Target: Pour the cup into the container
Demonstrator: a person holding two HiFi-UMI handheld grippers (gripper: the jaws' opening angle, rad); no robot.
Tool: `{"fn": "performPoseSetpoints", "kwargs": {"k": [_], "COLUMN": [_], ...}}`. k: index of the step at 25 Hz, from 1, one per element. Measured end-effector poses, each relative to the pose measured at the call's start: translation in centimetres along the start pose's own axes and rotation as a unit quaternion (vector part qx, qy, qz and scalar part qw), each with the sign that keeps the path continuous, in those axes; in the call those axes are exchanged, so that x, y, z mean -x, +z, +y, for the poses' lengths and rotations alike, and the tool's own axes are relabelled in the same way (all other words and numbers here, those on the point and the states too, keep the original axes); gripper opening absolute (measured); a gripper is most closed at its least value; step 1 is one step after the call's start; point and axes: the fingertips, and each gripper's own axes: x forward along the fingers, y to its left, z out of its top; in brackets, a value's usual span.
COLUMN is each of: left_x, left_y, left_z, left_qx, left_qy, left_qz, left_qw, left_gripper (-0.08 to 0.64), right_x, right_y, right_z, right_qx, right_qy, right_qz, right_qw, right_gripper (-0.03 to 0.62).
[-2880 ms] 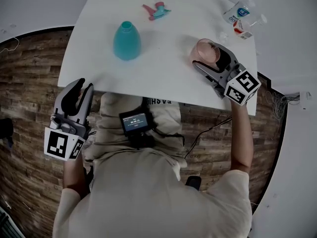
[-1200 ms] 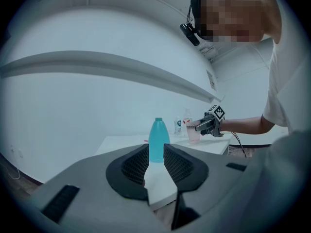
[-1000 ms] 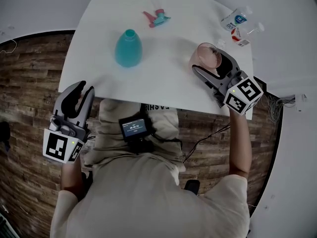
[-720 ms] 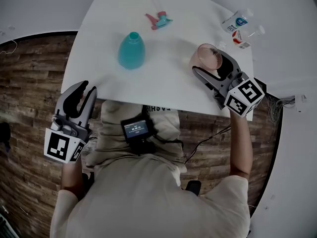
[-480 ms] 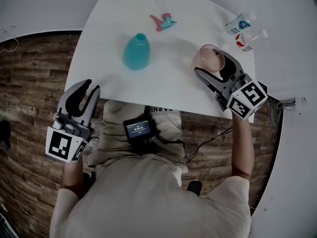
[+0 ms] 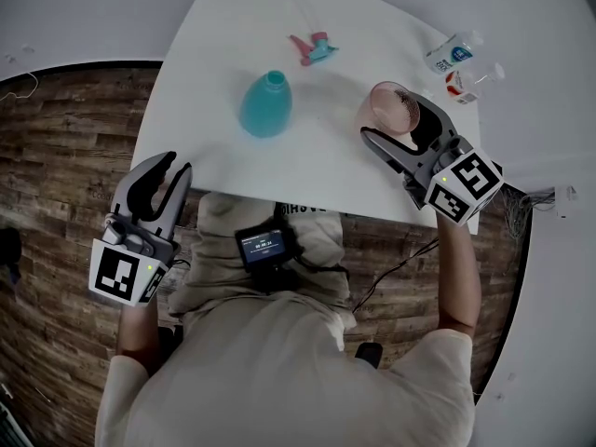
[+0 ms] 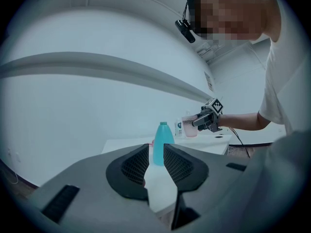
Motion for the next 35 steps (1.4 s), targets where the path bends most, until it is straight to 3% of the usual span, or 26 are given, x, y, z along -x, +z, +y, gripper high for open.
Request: {"fn": "performPoseSetpoints", "kwargs": {"k": [21,35], "left_x": [-1.9,-2.9], "left_y": [1.2,1.4], "left_z": [-0.6,-1.8], "left_qx": [-0.01,-0.004], "left_qy": [-0.024,-0.034], "left_qz": [-0.006,-0.004], "left_qw": [0.9997,0.9994], "left_gripper": [0.096,0.012], "right_x": [-0.6,-1.2], "right_y": [2.1,2.6], "right_z": [1.7,2.6], "right_qx": [0.018,0.031], "right_qy": [0.007,0.015], "right_qz": [0.009,0.025], "right_qw": [1.0,0.999], "right_gripper": [0.371,0.371]}}
